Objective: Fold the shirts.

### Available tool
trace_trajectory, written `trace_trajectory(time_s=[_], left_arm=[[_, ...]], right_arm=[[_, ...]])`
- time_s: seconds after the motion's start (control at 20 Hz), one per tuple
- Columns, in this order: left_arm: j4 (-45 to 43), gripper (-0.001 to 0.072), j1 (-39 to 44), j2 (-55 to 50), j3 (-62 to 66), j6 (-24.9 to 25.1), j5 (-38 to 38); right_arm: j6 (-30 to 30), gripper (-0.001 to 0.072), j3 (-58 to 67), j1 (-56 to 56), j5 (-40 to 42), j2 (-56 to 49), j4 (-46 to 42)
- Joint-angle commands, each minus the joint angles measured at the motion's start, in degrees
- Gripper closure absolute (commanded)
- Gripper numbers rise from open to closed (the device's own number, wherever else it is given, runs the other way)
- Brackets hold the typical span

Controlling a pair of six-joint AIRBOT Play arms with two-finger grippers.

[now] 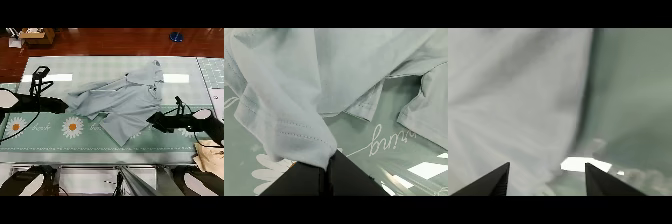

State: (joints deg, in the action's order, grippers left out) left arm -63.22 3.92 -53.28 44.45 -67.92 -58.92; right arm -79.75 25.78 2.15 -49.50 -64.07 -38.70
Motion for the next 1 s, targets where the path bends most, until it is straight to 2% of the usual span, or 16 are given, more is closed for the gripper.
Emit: trace_trajectory(time_s=[0.0, 0.05, 0.1, 0.15, 0.2, 0.25, 0.35, 0.5, 0.65, 0.7, 0.8, 0.85, 0.95], left_arm=[[0.0, 0.0687, 0.0, 0.0, 0.0, 0.0, 0.0], [0.0, 0.0688, 0.0, 0.0, 0.0, 0.0, 0.0], [0.0, 0.0687, 0.0, 0.0, 0.0, 0.0, 0.1], [0.0, 0.0687, 0.0, 0.0, 0.0, 0.4, 0.2], [0.0, 0.0688, 0.0, 0.0, 0.0, 0.9, 0.6], [-0.1, 0.0687, 0.0, 0.0, 0.2, 1.6, 1.1], [-2.8, 0.0688, 0.0, 0.8, 2.7, 1.9, 1.8], [-9.0, 0.0688, -0.7, 3.4, 14.9, 1.9, 1.8], [-13.2, 0.0688, -3.2, 6.4, 33.0, 1.6, 1.8], [-13.3, 0.0688, -4.1, 7.3, 39.6, 1.0, 1.7], [-13.3, 0.0689, -4.7, 8.9, 50.6, -2.4, 1.6], [-13.3, 0.0689, -4.7, 9.8, 55.7, -4.0, 0.9], [-13.3, 0.0689, -4.7, 12.0, 63.4, -6.9, -3.0]], right_arm=[[-4.5, 0.0182, -2.1, -7.7, 14.3, -3.3, 4.3], [-4.3, 0.0242, -2.0, -9.2, 16.4, -4.8, 6.8], [-2.7, 0.0374, -2.0, -10.5, 18.2, -5.7, 11.1], [1.0, 0.0547, -1.7, -11.8, 19.3, -6.0, 16.2], [5.3, 0.0675, -0.8, -12.4, 18.7, -5.8, 19.9], [9.5, 0.0690, 1.1, -12.0, 16.3, -5.1, 21.8], [14.1, 0.0691, 7.1, -9.7, 8.5, -1.7, 20.9], [14.1, 0.0691, 20.6, -3.7, -1.4, 7.6, 17.2], [13.9, 0.0692, 38.5, 2.6, -3.6, 17.3, 6.9], [11.1, 0.0692, 45.6, 4.3, -3.7, 20.0, 0.5], [-1.4, 0.0692, 59.4, 6.9, -4.9, 23.4, -14.9], [-5.7, 0.0692, 65.9, 7.7, -7.0, 24.3, -21.3], [-9.2, 0.0692, 78.8, 8.2, -14.4, 24.8, -31.1]])
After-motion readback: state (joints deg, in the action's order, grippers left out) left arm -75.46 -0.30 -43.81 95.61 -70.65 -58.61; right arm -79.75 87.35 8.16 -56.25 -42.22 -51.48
